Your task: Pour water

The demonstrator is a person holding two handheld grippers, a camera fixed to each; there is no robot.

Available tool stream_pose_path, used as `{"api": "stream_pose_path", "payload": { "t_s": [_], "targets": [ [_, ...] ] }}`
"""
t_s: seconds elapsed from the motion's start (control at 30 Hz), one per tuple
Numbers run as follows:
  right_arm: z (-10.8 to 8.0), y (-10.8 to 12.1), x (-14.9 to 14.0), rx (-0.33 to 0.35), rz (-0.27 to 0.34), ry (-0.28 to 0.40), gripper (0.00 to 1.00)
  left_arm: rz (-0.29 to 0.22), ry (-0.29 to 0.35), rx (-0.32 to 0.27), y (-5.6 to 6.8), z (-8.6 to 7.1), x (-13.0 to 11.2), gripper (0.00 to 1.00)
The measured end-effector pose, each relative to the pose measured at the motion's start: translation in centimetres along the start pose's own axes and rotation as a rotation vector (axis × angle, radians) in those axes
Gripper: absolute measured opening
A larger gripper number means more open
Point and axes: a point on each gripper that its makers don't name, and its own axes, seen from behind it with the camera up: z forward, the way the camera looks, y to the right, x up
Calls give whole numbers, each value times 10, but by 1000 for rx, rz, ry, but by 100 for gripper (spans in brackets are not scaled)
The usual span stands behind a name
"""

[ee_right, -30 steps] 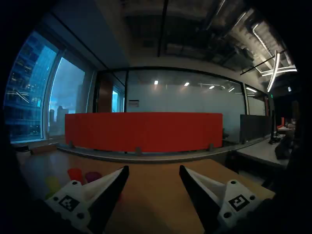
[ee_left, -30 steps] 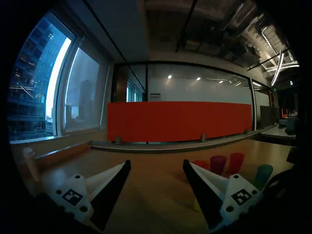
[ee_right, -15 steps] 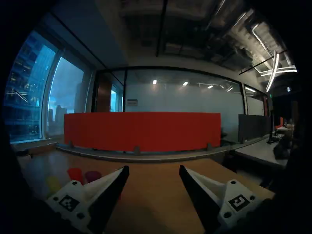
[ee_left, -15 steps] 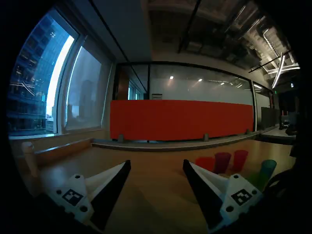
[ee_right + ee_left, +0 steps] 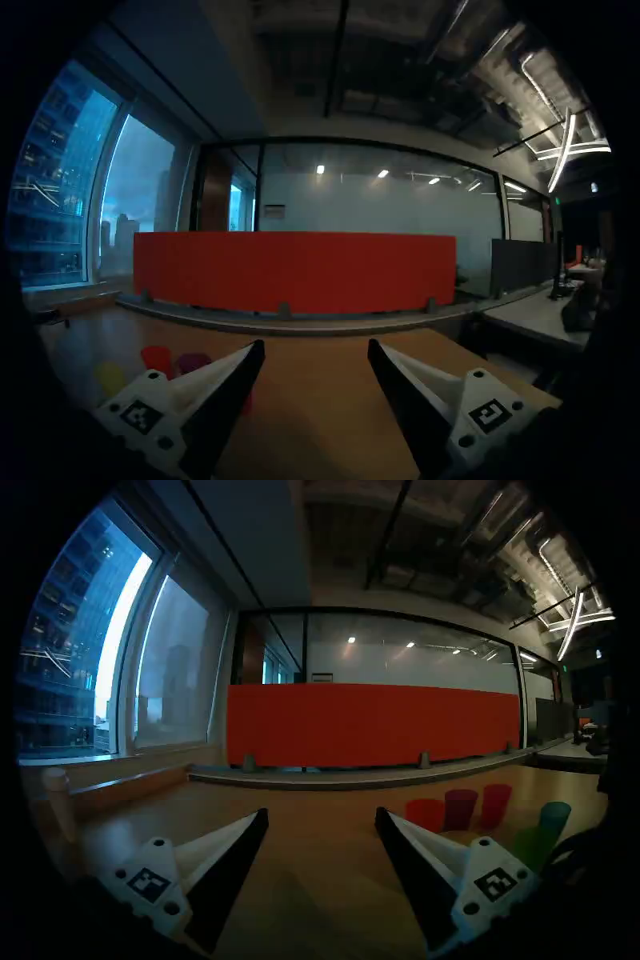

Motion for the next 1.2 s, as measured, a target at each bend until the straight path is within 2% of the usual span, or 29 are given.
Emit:
{"api": "stream_pose_path", "payload": {
  "t_s": [0.2,0.6,0.9,1.2],
  "targets": [
    [-1,-1,0,-2,-1,1,100,4,-4,-4,1,0,-1,100],
    [-3,0,-1,2,2,2,100,7,-20,9,-6,0,-5,100],
    [-4,0,0,1,-5,6,100,10,-56,4,-5,4,-16,100],
    [-6,-1,-2,9,-1,7,100,10,-63,2,-5,4,-16,100]
  ]
}}
